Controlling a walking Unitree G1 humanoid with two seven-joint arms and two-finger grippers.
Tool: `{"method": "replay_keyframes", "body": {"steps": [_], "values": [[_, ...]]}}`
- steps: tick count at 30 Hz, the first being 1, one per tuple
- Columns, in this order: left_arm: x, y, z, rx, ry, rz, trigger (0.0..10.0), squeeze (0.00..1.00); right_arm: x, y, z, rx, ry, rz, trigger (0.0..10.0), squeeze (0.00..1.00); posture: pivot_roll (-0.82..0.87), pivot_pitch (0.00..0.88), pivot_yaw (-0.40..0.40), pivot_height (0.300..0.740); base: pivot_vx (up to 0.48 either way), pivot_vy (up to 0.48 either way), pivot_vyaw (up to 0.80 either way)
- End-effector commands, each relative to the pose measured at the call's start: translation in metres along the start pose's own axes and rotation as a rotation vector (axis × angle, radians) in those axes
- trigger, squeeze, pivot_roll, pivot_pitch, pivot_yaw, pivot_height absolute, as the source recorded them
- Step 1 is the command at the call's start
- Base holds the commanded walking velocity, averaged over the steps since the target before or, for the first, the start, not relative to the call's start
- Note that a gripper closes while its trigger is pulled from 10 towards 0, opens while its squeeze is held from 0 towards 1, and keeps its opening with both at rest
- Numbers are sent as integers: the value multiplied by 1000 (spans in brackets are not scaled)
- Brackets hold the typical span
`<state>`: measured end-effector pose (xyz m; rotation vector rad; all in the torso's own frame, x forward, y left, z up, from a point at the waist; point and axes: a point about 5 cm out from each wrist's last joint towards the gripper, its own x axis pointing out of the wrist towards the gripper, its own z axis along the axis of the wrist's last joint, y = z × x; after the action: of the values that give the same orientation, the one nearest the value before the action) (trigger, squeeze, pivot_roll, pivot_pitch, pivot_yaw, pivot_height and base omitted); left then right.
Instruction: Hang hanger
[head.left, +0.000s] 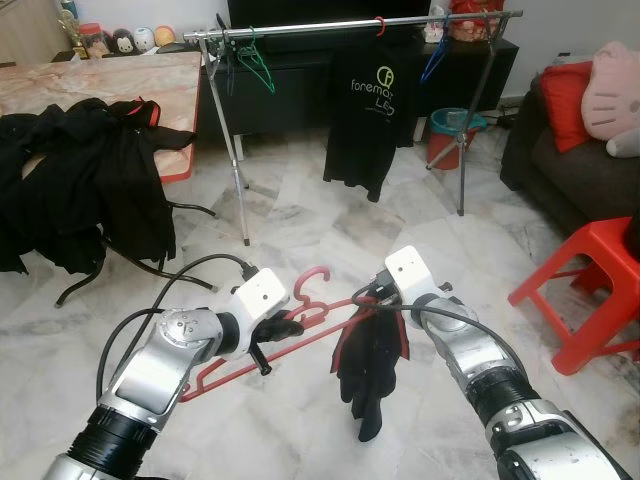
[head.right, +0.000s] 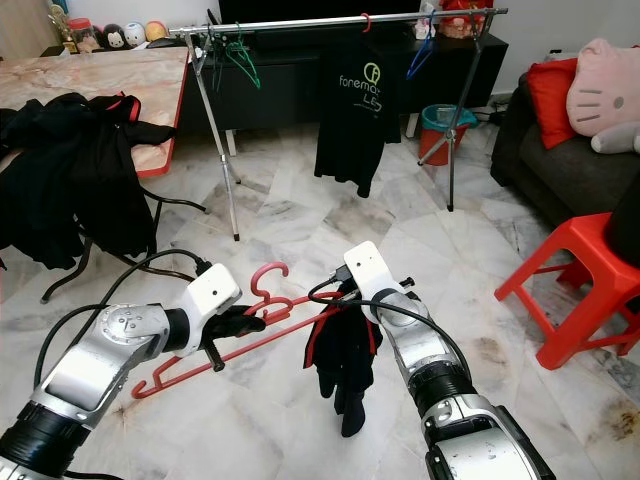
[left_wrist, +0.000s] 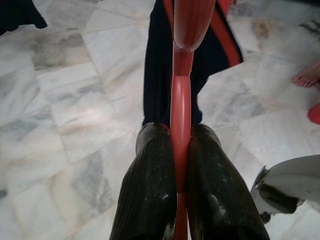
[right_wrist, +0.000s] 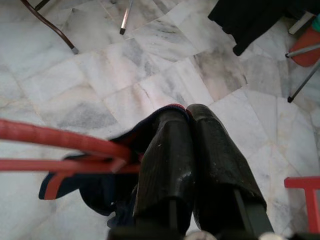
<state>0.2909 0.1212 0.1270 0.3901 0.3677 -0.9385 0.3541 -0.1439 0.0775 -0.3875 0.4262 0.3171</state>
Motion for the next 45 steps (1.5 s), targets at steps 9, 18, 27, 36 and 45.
{"method": "replay_keyframes", "body": {"steps": [9, 18, 27, 36, 45], "values": [[7, -1, 6, 14, -25, -1, 10000, 0, 0, 2, 30, -38, -94, 30, 10000, 0, -120, 0, -30, 732, 0, 0, 0], [14, -18, 8, 13, -46, -117, 10000, 0, -2, 5, 40, -72, -133, 65, 10000, 0, -122, 0, -31, 732, 0, 0, 0], [21, -22, 9, 27, -41, -116, 10000, 0, -5, 8, 58, -72, -191, 100, 10000, 0, -125, 0, -29, 732, 0, 0, 0], [32, -17, 7, 62, 8, -5, 10000, 0, -6, 9, 61, -84, -189, 100, 10000, 0, -125, 0, -31, 732, 0, 0, 0], [39, -17, 8, 105, 35, 51, 10000, 0, -8, 13, 64, -80, -185, 104, 10000, 0, -125, 0, -31, 732, 0, 0, 0]]}}
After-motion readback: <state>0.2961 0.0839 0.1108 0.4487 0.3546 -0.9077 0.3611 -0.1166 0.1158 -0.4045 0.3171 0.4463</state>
